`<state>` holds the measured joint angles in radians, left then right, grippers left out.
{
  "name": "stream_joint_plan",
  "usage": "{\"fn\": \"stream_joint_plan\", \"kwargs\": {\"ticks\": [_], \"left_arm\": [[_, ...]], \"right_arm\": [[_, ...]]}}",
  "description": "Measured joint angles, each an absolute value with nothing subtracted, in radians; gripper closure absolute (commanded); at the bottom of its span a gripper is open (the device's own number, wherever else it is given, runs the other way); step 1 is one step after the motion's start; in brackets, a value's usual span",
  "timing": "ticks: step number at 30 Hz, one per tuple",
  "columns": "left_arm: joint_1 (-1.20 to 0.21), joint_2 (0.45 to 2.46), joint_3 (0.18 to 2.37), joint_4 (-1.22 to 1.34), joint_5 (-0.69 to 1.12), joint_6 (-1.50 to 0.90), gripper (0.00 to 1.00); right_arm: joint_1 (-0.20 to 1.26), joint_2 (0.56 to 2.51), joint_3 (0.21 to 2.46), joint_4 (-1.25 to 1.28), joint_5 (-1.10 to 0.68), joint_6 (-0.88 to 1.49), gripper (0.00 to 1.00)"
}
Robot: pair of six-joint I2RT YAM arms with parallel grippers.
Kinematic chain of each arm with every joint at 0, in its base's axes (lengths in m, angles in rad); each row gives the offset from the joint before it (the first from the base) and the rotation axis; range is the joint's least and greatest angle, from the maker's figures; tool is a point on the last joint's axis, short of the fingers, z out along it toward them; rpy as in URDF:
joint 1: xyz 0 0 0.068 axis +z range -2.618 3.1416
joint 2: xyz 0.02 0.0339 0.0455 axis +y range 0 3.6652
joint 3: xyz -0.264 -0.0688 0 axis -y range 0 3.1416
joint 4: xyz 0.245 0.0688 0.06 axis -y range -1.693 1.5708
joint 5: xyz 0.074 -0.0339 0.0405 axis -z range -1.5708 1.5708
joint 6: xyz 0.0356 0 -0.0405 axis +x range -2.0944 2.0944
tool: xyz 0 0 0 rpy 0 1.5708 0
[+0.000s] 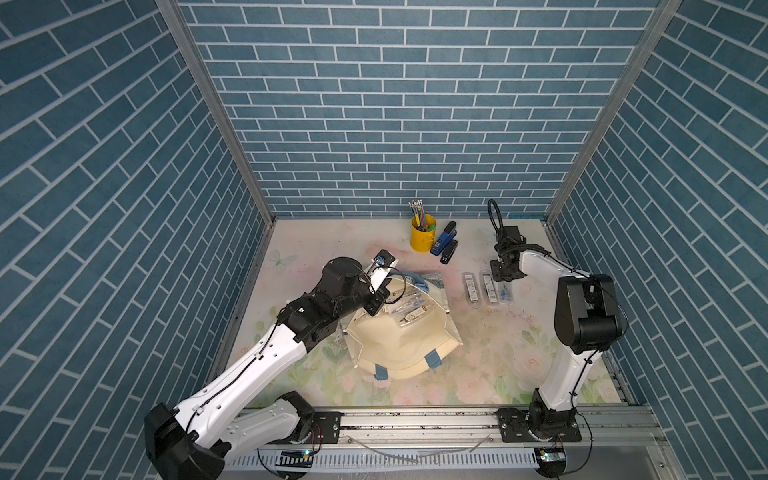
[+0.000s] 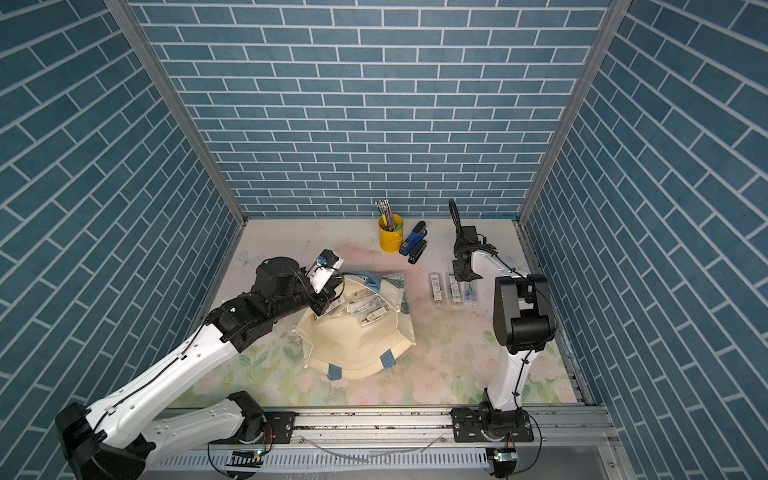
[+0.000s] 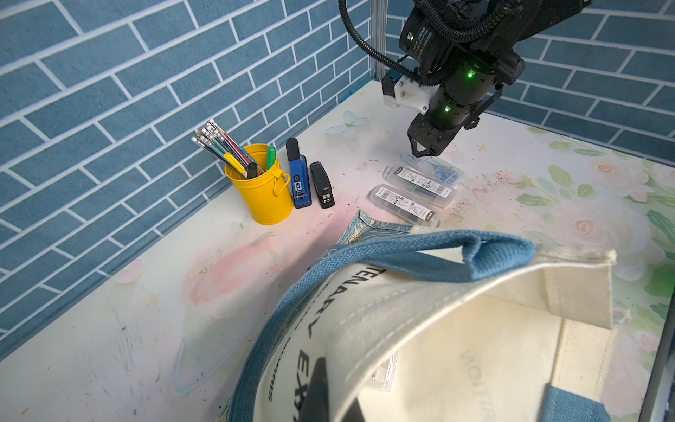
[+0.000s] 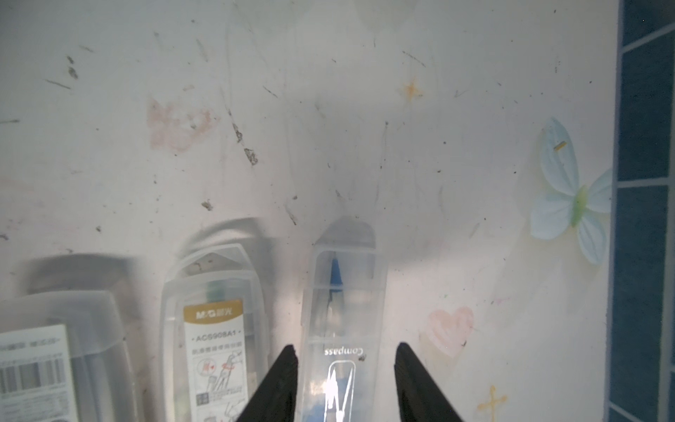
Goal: Take out the compass set from the canvas bag
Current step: Place the compass set at the center of the board.
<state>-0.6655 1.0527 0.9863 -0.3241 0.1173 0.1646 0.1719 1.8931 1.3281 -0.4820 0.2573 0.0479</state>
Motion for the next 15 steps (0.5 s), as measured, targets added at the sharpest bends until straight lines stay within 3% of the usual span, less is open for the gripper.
{"fn": "stream_joint_plan", "kwargs": {"ticks": [15], "left_arm": [[-0.665,1.051,0.984,-0.324,0.118,0.165,1.00]], "right_arm": [[0.170,1.888,1.238,-0.480,0.253,0.047,0.51]]}}
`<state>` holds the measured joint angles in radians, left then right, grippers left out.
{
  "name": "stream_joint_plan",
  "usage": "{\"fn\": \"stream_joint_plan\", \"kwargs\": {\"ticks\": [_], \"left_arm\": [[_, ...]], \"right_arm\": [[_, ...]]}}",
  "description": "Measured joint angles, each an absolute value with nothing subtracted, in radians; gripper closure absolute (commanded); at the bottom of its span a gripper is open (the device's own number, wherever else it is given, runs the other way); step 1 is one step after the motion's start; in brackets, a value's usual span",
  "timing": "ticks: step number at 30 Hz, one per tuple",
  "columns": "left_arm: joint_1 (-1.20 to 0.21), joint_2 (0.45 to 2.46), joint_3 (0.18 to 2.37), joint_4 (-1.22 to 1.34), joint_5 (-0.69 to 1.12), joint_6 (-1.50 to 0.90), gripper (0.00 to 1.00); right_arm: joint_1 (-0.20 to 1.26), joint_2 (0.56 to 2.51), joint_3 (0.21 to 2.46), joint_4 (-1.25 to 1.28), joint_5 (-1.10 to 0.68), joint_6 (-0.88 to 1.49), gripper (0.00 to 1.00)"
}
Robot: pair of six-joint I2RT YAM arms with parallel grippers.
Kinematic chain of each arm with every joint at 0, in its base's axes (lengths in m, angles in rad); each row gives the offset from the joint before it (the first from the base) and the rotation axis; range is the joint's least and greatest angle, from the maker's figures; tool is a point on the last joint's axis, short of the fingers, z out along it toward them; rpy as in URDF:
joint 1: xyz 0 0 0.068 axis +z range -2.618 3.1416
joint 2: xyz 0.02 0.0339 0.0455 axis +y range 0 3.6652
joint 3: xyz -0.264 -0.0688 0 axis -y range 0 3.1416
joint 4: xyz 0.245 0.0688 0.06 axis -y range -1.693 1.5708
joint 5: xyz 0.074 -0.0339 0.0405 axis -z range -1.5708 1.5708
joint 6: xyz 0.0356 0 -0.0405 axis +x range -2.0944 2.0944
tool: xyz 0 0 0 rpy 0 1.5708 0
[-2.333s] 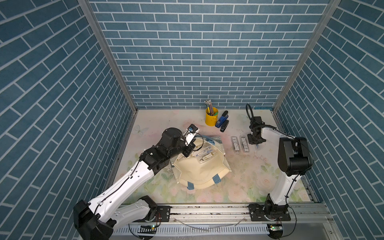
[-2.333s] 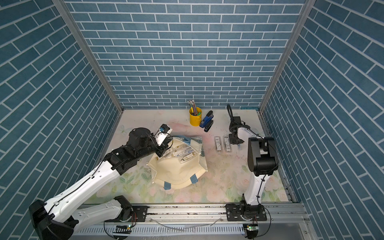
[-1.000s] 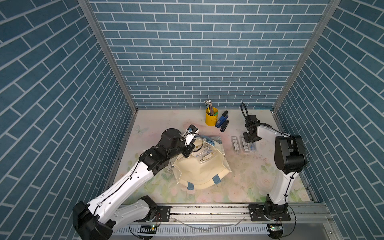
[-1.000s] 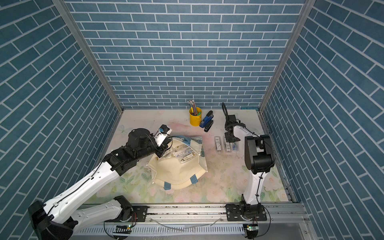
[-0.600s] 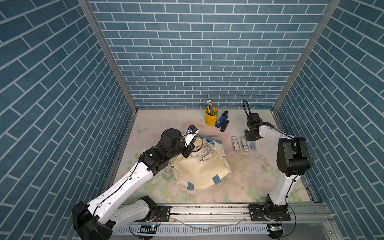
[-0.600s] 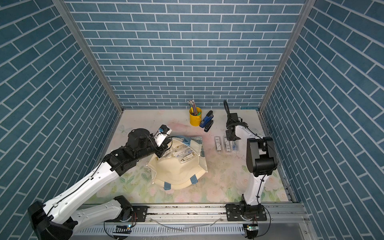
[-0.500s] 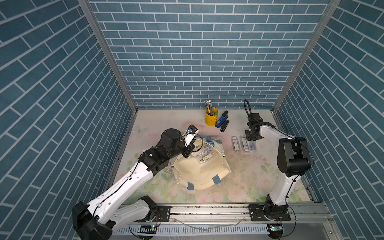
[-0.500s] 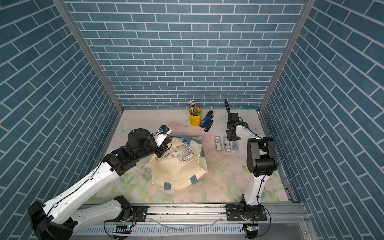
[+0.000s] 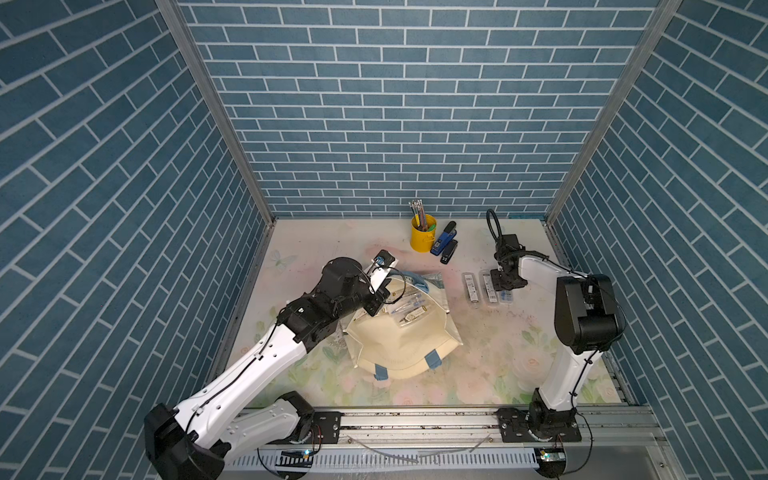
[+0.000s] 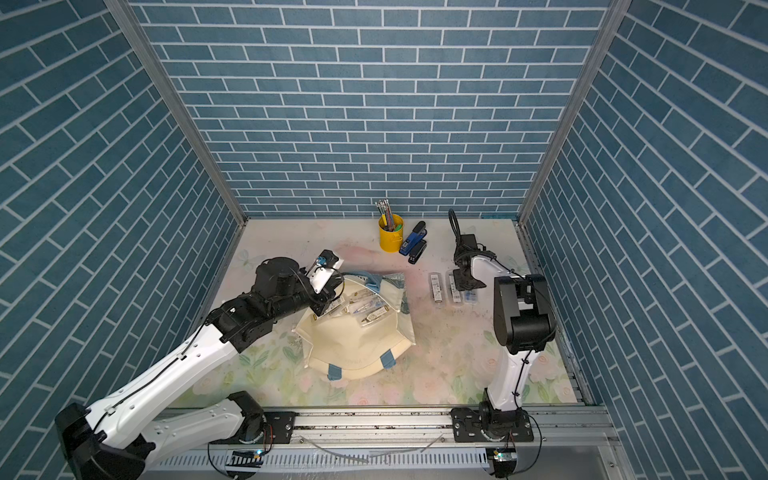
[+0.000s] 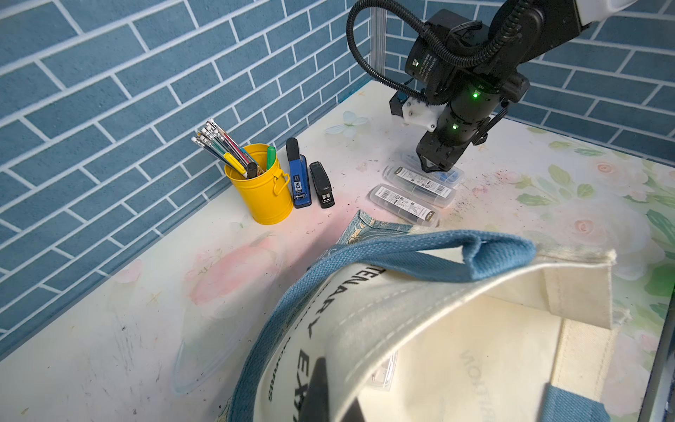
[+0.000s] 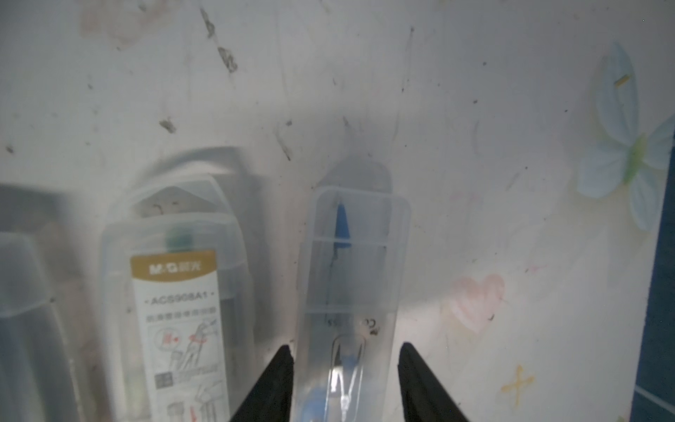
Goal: Take out the compass set from the canvas bag
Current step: Place the compass set at the center of the board, then pick up the compass set from the canvas bag.
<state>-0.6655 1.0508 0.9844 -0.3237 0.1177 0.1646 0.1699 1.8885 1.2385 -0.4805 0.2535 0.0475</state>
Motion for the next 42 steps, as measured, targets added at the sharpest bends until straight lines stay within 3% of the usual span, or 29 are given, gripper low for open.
{"fn": "stream_joint_plan", "kwargs": {"ticks": [15,23,31,35,42], "left_arm": [[-0.665,1.051,0.984,-0.324,0.119,0.165,1.00],[-0.665,1.051,0.984,-0.325,0.122,0.165,1.00],[-0.665,1.059,0.993,-0.332,0.127,0.165,1.00],[-0.665,1.063,0.995,-0.332,0.129,0.165,1.00],[-0.665,1.076,1.014,-0.347,0.129,0.165,1.00]], "right_arm": [[0.170,1.847,1.217,-0.485,0.252,0.044,0.54],[0.218,1.514,1.123,-0.488,0.179,0.019,0.62],[0.469,1.061,0.943,-0.426,-0.014,-0.118,0.72],[0.613,0.886,0.842,-0.344,-0.144,-0.233,0.71],[0.910,0.910,0.831,-0.206,-0.224,-0.464,0.75]]}}
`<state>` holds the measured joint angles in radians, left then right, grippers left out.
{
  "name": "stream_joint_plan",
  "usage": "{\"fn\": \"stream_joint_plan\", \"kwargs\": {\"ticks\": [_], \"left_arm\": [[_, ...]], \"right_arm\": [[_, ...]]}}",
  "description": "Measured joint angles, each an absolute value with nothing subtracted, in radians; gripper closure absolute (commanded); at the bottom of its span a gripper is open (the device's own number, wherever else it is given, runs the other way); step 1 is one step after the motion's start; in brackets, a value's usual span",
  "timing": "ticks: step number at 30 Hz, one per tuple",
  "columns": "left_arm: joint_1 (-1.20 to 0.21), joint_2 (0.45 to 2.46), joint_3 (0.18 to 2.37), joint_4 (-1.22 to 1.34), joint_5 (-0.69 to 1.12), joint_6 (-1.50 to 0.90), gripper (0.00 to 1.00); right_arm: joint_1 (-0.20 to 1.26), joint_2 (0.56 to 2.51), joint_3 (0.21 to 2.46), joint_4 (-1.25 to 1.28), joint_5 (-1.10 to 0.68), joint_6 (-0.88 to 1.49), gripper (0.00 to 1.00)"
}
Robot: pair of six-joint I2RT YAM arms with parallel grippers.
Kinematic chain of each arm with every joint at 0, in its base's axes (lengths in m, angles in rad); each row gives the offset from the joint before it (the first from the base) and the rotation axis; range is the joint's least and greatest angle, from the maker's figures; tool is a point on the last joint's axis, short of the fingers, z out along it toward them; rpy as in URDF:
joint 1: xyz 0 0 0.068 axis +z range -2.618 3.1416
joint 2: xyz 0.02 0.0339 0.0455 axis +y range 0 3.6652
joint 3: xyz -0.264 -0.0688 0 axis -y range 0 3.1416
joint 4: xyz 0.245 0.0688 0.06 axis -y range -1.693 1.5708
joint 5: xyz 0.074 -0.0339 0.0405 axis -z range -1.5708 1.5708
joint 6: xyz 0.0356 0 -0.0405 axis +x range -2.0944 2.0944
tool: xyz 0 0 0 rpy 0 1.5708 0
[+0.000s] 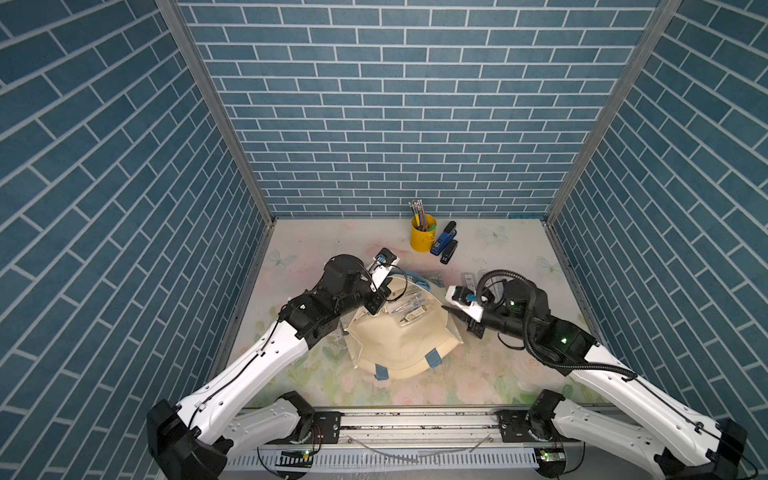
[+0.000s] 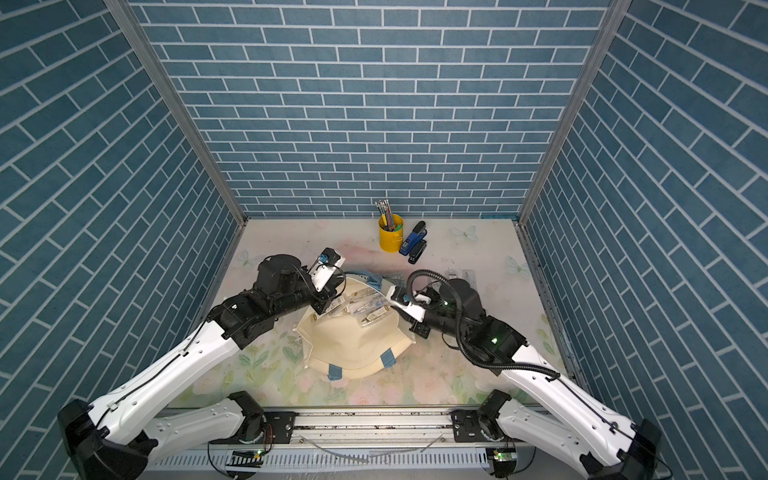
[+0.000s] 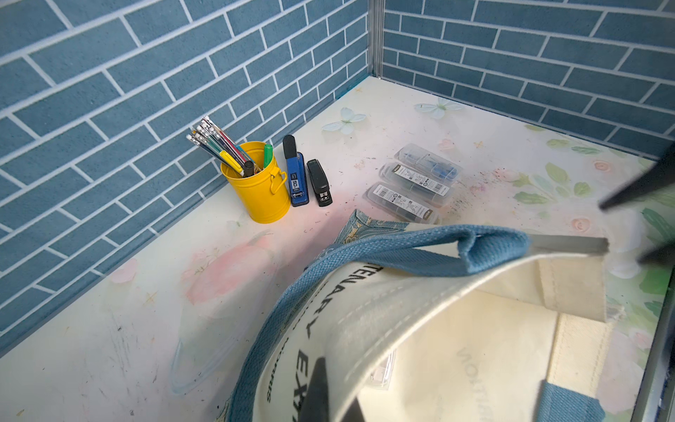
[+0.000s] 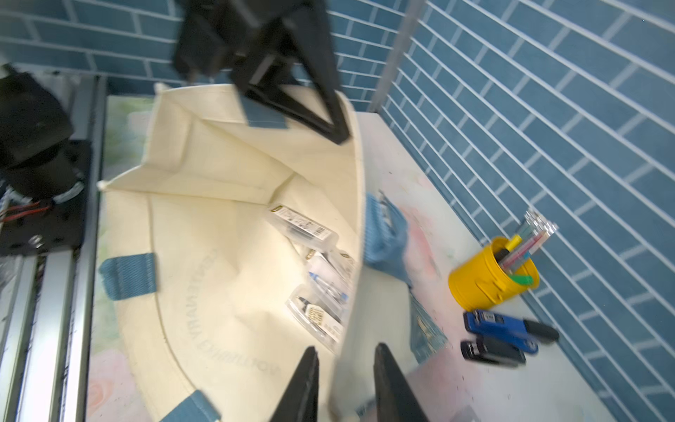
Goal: Take out the compass set from the canvas bag
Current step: Pick up the compass set from the canvas bag.
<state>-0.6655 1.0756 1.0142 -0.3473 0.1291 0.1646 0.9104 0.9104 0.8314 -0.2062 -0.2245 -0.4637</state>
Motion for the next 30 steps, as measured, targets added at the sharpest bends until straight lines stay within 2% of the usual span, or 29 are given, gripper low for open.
{"fn": "stream_joint_plan", "kwargs": {"ticks": [4,6,11,14,23,27,30], "left_arm": [[-0.665,1.077,1.028,-0.368,0.135,0.165,1.00],[-0.665,1.077,1.031,-0.375,0.141,0.165,1.00],[-0.665,1.077,1.034,-0.387,0.155,0.165,1.00],[-0.665,1.077,1.036,-0.392,0.165,0.164,1.00],[-0.665,1.077,1.036,-0.408,0.180,0.164,1.00],[-0.665,1.077,1.036,-0.410,0.183,0.161,1.00],[-0.665,1.077,1.036,-0.410,0.184,0.157,1.00]], "right_arm": [[1.072,1.075,0.835,-0.062,-0.179,-0.583,0.79],[1.109,1.190,0.843,-0.010,-0.142,-0.636,0.79],[1.113,1.462,0.844,0.113,-0.013,-0.793,0.84],[1.100,1.590,0.844,0.218,0.052,-0.882,0.84],[1.081,1.814,0.898,0.421,0.128,-1.051,0.75],[1.081,1.840,0.930,0.461,0.126,-1.084,0.60],[1.089,1.856,0.950,0.479,0.123,-1.104,0.54]]}}
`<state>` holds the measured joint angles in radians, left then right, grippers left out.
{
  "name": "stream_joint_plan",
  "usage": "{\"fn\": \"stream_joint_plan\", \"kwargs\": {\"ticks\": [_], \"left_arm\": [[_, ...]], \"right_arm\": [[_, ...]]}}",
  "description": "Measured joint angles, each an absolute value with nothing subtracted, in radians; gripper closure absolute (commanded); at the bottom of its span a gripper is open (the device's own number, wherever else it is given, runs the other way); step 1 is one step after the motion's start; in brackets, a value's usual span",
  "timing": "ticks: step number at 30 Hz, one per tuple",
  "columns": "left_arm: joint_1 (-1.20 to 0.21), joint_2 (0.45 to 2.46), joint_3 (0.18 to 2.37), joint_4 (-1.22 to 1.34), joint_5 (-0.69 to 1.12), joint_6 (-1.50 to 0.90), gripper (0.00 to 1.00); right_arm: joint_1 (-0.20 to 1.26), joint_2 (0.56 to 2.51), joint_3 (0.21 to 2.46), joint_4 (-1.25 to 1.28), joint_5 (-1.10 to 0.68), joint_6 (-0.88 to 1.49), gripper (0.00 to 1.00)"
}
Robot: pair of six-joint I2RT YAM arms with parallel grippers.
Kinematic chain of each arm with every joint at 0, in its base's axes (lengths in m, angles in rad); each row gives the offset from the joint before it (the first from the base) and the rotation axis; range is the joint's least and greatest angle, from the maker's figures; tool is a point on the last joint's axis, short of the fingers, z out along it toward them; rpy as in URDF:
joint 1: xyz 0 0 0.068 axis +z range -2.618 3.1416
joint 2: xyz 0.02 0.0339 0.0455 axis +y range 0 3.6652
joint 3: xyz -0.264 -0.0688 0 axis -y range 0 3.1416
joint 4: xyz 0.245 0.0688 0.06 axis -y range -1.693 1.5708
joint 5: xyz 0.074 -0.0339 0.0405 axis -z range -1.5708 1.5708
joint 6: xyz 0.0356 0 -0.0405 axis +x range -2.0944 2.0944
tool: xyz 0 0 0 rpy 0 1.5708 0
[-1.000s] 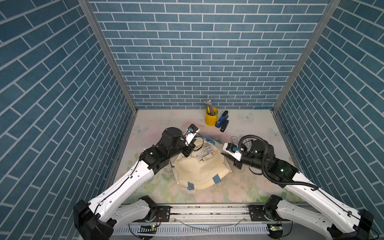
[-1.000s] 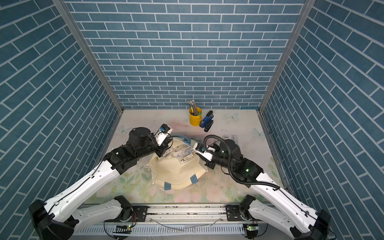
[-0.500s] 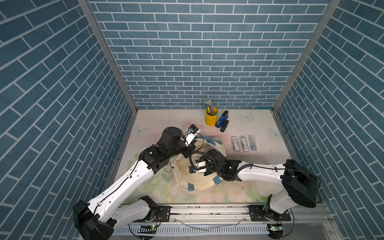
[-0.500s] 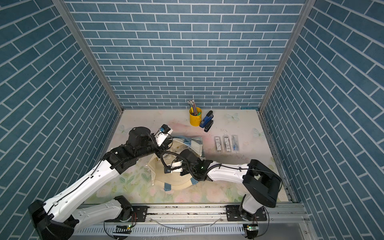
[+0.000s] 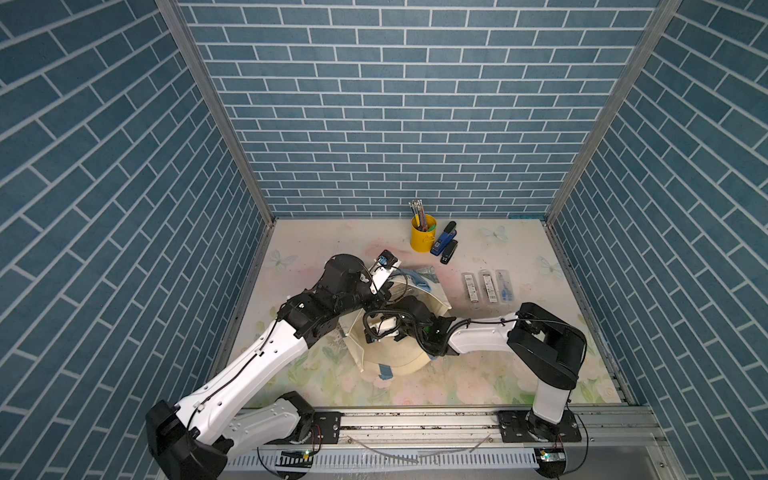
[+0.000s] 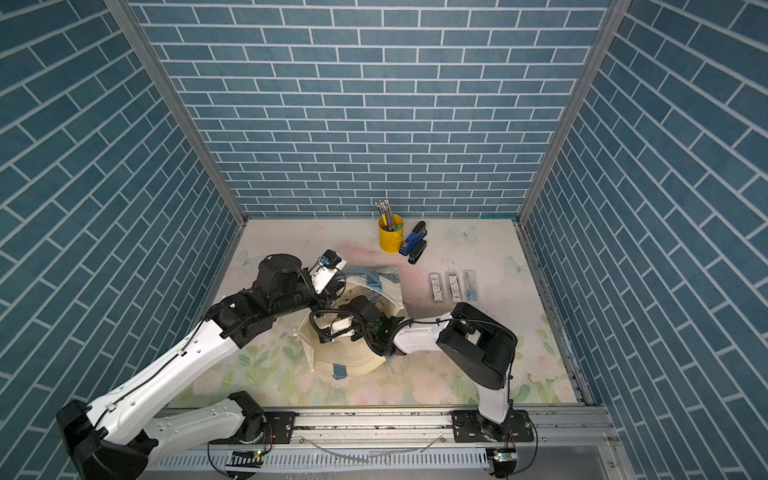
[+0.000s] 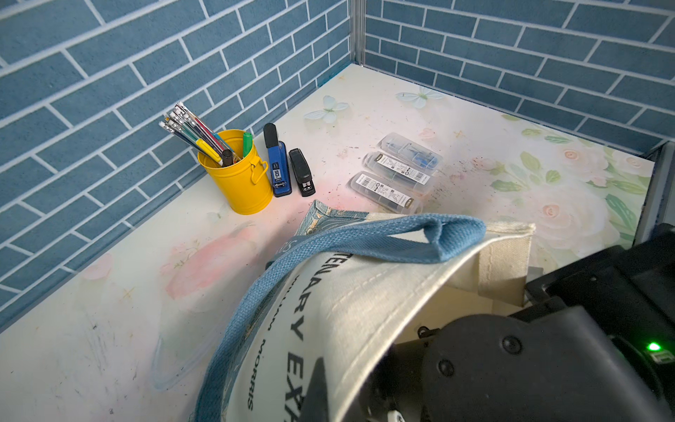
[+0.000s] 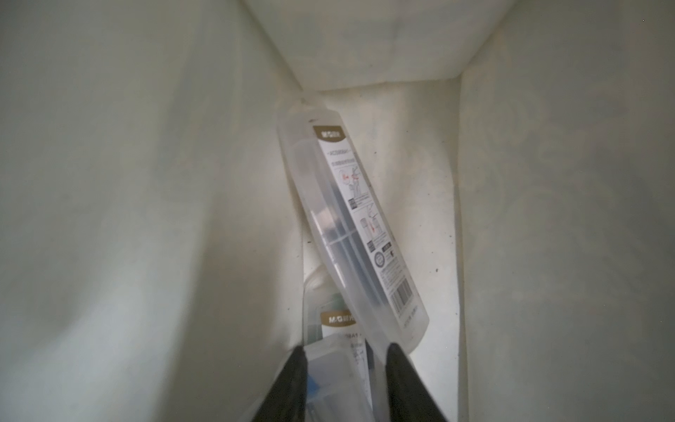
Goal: Take out the compass set from the canvas bag
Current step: Pick up the compass set from the canvas bag.
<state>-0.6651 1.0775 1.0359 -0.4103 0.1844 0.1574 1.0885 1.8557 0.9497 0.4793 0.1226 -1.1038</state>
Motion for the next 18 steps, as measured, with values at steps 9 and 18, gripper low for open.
{"fn": "stream_joint_plan", "kwargs": {"ticks": [9,18], "left_arm": [[-0.665,1.077,1.036,-0.411,0.189,0.152,1.00],[-0.664,1.076,1.036,-0.411,0.182,0.152,1.00]], "right_arm": [[1.115,1.922,0.984,0.509,0.129,-1.143,0.53],[1.124,1.960,1.021,0.508,0.212,-1.137,0.54]]}}
